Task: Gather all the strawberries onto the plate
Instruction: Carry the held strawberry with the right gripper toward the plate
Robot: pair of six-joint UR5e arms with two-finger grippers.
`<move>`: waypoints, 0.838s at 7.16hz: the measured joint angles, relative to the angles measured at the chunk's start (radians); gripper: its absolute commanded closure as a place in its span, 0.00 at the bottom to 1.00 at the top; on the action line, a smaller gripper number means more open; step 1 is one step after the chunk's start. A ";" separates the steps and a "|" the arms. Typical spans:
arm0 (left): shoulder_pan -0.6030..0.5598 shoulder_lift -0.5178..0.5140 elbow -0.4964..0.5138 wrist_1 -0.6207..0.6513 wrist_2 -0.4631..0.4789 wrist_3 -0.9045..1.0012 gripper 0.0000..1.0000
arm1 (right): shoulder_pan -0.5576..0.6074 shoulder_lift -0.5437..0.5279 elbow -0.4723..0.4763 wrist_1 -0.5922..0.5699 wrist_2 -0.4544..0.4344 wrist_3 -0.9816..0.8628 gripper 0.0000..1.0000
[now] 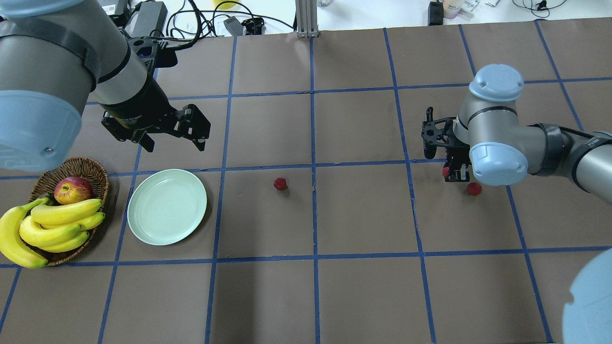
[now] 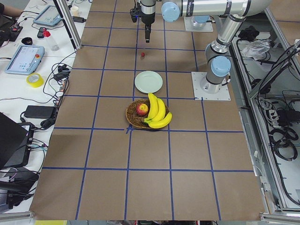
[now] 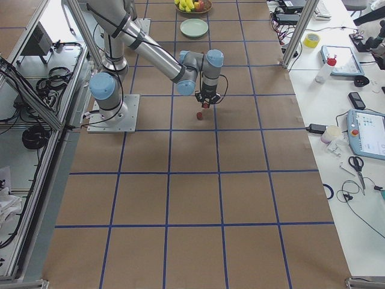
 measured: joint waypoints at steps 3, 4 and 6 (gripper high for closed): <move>0.000 0.000 0.000 0.000 -0.001 -0.004 0.00 | 0.207 0.010 -0.089 0.010 0.003 0.347 1.00; 0.000 0.000 0.000 0.000 -0.001 -0.005 0.00 | 0.270 0.017 -0.101 0.011 0.004 0.464 1.00; 0.000 0.000 0.000 0.000 -0.001 -0.006 0.00 | 0.356 0.030 -0.107 0.001 0.069 0.712 1.00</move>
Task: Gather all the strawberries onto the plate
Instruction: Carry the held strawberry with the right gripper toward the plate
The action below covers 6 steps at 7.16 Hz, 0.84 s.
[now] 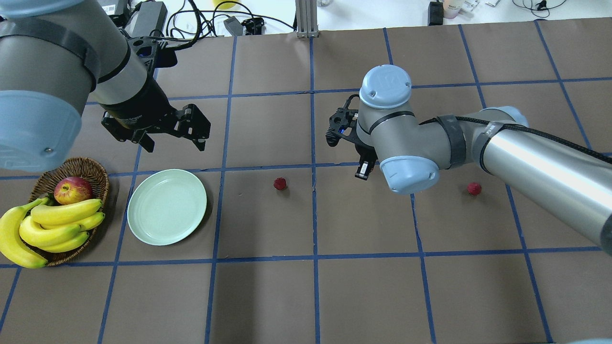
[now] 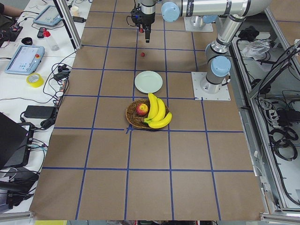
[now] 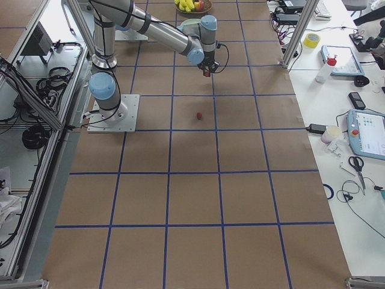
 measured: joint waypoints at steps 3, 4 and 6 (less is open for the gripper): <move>0.000 0.000 0.000 0.000 0.003 0.000 0.00 | 0.162 0.038 -0.036 -0.027 0.061 0.445 1.00; 0.000 0.000 0.000 0.000 0.004 0.000 0.00 | 0.207 0.058 -0.062 -0.029 0.062 0.547 1.00; 0.000 0.000 -0.002 -0.004 0.006 0.005 0.00 | 0.286 0.088 -0.087 -0.042 0.064 0.708 1.00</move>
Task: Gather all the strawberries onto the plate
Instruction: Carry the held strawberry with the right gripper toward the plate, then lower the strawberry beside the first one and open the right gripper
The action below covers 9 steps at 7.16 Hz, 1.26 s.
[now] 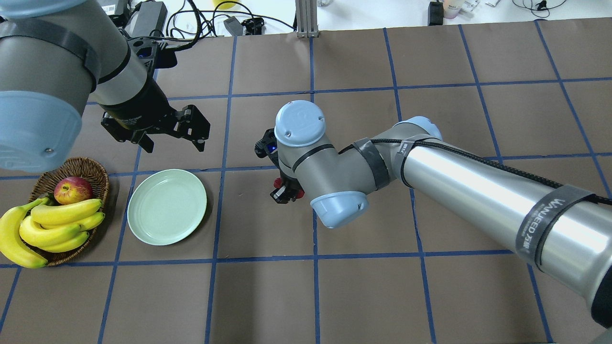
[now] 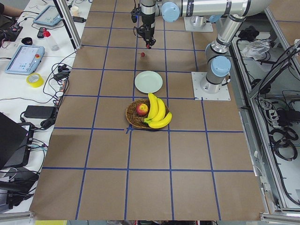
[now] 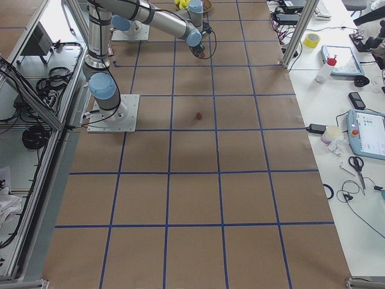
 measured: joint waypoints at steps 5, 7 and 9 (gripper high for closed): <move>0.000 0.000 0.000 -0.001 0.001 0.004 0.00 | 0.096 0.113 -0.074 -0.113 0.015 0.147 1.00; 0.000 0.000 -0.001 -0.001 0.002 0.004 0.00 | 0.100 0.122 -0.095 -0.112 0.024 0.151 0.69; 0.000 0.000 -0.001 -0.001 0.002 0.003 0.00 | 0.100 0.126 -0.095 -0.104 0.029 0.151 0.69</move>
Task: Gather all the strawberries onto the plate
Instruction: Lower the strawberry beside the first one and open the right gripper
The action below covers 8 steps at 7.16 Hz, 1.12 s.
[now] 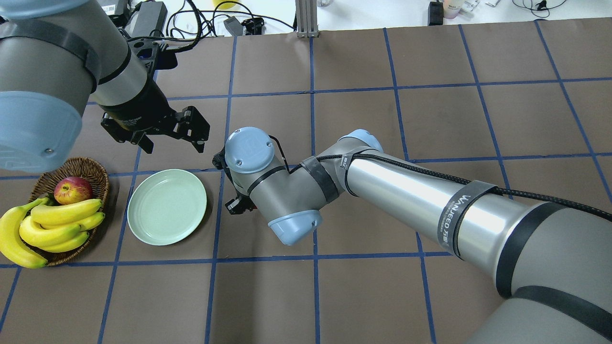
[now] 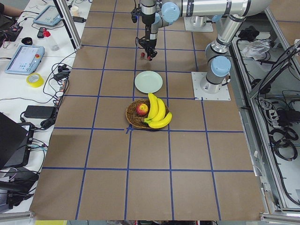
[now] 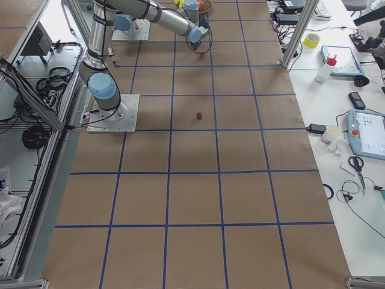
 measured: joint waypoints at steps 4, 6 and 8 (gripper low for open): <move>0.000 0.000 0.000 0.001 -0.001 0.000 0.00 | 0.000 0.006 0.004 0.003 0.000 -0.001 0.26; 0.000 0.000 0.000 0.000 -0.001 -0.001 0.00 | 0.000 0.005 0.004 0.003 0.001 -0.001 0.24; 0.000 0.000 0.000 0.000 -0.001 -0.001 0.00 | 0.000 0.002 0.000 0.004 0.004 0.000 0.23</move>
